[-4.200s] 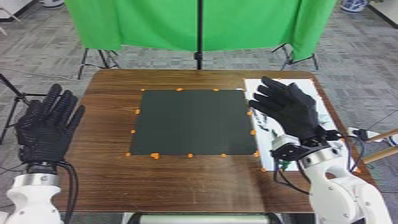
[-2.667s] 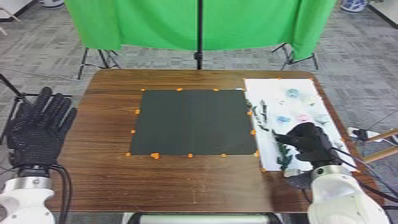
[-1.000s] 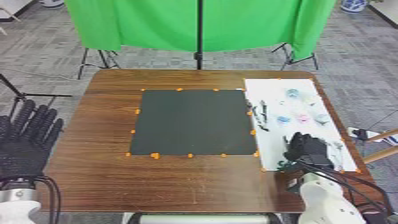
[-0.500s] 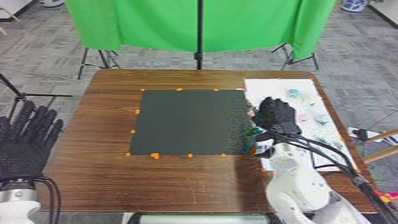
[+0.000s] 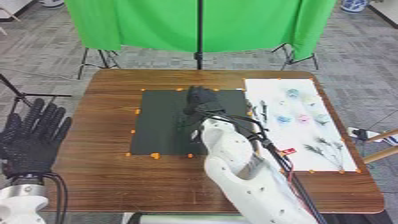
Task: Arrange flowers
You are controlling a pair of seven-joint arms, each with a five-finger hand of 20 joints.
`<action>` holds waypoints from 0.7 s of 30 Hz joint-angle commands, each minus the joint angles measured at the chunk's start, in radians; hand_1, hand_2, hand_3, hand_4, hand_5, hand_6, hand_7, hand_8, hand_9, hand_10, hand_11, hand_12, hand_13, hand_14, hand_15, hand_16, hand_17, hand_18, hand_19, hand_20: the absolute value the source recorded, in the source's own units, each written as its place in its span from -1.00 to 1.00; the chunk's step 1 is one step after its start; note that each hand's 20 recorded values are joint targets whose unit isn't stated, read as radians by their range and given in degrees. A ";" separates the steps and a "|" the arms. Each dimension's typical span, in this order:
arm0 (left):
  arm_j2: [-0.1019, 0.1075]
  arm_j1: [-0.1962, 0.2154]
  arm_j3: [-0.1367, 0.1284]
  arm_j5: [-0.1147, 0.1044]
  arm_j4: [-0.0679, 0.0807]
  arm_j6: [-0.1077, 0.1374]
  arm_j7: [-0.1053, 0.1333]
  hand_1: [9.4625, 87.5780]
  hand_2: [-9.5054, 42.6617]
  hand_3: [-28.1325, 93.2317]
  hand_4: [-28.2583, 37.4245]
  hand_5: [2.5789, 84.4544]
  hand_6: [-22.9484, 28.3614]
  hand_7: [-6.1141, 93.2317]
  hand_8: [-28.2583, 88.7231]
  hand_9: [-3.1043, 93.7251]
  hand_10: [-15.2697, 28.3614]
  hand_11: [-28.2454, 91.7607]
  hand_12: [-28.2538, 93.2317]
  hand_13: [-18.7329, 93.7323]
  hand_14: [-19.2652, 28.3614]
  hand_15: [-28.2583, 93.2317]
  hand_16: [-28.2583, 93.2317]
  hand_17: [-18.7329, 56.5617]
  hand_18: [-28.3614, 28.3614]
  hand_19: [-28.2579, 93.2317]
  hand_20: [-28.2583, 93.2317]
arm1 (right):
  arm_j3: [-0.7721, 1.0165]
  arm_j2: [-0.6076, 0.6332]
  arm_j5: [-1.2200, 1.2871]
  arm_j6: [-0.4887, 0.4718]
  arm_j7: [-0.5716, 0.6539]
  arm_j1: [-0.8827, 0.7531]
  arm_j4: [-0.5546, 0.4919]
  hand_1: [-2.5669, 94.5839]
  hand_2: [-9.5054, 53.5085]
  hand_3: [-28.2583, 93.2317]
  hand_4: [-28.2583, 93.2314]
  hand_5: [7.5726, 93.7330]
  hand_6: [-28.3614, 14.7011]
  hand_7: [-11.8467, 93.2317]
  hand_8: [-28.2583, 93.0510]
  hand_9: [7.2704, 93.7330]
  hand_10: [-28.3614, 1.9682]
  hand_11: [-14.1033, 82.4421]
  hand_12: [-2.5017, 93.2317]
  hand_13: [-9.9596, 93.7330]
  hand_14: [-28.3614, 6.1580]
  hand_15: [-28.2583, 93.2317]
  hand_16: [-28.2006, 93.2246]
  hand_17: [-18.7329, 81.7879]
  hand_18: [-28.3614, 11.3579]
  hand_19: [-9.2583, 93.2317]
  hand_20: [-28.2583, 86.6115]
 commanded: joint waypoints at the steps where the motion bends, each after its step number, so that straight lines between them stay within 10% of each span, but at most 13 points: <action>1: -0.054 0.198 -0.050 -0.010 -0.086 -0.123 0.022 -0.58 -0.16 0.64 -1.00 -0.10 0.09 -0.72 -0.67 -0.20 0.21 -0.35 -0.41 -0.18 0.18 -0.30 -0.64 -0.49 0.31 -0.28 -0.34 | -0.384 0.103 0.033 0.075 0.275 0.095 -0.118 0.36 -1.00 0.73 -1.00 0.70 0.26 -0.05 -0.18 0.95 0.14 -0.44 0.13 0.69 0.21 0.25 0.37 0.21 -0.93 0.93 0.13; 6: 0.021 0.004 0.028 -0.008 -0.005 -0.006 -0.007 -0.58 -0.15 0.64 -1.00 -0.11 0.08 -0.72 -0.67 -0.20 0.19 -0.36 -0.41 -0.18 0.16 -0.32 -0.64 -0.48 0.30 -0.28 -0.34 | -0.220 -0.056 -0.124 0.020 0.057 0.011 0.091 0.37 -1.00 0.75 -0.99 0.72 0.24 -0.08 -0.17 0.94 0.09 -0.43 0.13 0.67 0.14 0.28 0.37 0.19 -0.94 0.94 0.13; 9: 0.040 -0.047 0.056 -0.009 0.023 0.014 -0.001 -0.58 -0.15 0.64 -1.00 -0.11 0.07 -0.72 -0.67 -0.21 0.18 -0.36 -0.41 -0.18 0.14 -0.32 -0.64 -0.47 0.30 -0.29 -0.34 | -0.154 -0.121 -0.169 0.009 0.009 -0.010 0.162 0.40 -1.00 0.71 -0.97 0.71 0.22 -0.09 -0.16 0.92 0.05 -0.42 0.12 0.64 0.09 0.31 0.36 0.18 -0.92 0.94 0.13; 21: 0.046 -0.077 0.080 -0.021 0.044 0.021 0.020 -0.58 -0.15 0.64 -1.00 -0.11 0.07 -0.72 -0.67 -0.21 0.17 -0.36 -0.41 -0.18 0.13 -0.33 -0.62 -0.46 0.29 -0.29 -0.33 | -0.064 -0.205 -0.283 -0.024 -0.053 -0.030 0.266 0.45 -1.00 0.62 -0.95 0.67 0.20 -0.07 -0.15 0.89 0.05 -0.40 0.12 0.61 0.08 0.34 0.34 0.17 -0.91 0.93 0.15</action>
